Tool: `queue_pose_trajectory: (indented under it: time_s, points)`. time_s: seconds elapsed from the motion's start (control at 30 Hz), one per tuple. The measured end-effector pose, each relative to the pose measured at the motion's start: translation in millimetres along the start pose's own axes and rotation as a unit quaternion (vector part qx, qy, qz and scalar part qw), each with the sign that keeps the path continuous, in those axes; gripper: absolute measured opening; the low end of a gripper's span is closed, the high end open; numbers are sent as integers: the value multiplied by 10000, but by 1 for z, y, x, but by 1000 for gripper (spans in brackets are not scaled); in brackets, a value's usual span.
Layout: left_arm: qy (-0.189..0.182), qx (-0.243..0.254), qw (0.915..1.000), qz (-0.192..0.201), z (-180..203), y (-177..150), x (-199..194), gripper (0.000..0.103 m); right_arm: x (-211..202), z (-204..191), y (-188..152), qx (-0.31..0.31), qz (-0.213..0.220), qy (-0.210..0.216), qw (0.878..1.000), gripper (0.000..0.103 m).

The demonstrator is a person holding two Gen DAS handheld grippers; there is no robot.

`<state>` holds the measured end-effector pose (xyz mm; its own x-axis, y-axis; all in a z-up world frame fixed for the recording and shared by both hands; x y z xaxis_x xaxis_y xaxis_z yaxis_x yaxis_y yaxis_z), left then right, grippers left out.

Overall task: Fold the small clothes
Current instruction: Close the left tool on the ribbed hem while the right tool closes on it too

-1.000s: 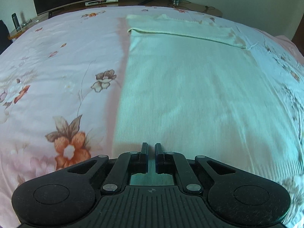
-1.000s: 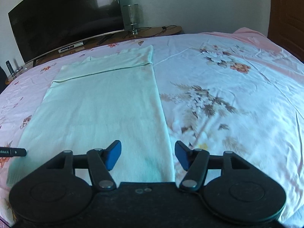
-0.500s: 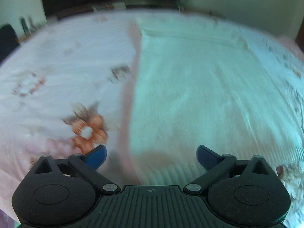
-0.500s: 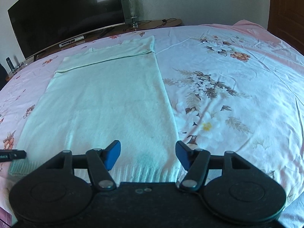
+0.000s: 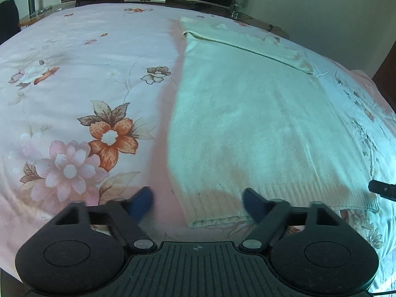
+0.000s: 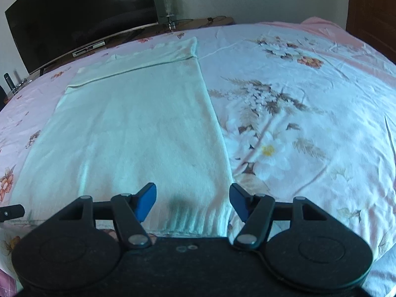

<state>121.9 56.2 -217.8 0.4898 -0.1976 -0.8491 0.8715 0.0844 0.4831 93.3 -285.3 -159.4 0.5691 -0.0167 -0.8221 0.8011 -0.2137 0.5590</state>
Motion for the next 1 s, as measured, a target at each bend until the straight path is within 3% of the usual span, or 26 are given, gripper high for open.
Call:
queue_pose_trajectory:
  time_s: [0.03, 0.2, 0.6, 0.67, 0.7, 0.77, 0.83, 0.87, 1.0]
  points:
    - [-31, -44, 10000, 14, -1, 1, 0, 72, 1, 2, -1, 38, -25, 1, 10000, 64]
    - [-299, -249, 9992, -87, -3, 1, -2, 34, 4, 8, -5, 122, -99, 12, 9999, 61]
    - [-433, -155, 9988, -148, 1, -1, 2, 34, 16, 16, -17, 354, -350, 92, 9987, 55]
    - [-389, -218, 9989, -147, 2, 0, 1, 34, 15, 15, -16, 356, -329, 134, 9987, 42]
    - [-387, -249, 9988, -154, 4, 0, 2, 34, 15, 13, -17, 337, -339, 199, 9987, 30]
    - [-428, -371, 9983, -131, 3, 2, 1, 34, 14, 9, -16, 333, -343, 241, 9986, 22]
    - [-470, -472, 9977, -123, 0, 3, 0, 15, 13, 6, -14, 342, -337, 302, 9984, 13]
    - [-476, -470, 9977, -109, -2, 4, -1, 9, 11, 5, -12, 375, -326, 381, 9980, 11]
    - [-506, -350, 9981, 59, 0, 13, -6, 9, 3, -1, -3, 385, -234, 593, 9972, 10]
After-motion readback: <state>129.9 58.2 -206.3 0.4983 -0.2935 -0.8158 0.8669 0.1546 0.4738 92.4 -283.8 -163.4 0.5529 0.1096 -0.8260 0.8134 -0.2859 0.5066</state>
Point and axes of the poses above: each gripper's, at about its wrist camera, not at the fingertips, and x roughly the way its jaws point, z to its right, y to its top, the point moved 7 cm from there along x, roughly the way its jaws point, and after that the axes turned 6 degrees about -z, right-handed, at the moved point
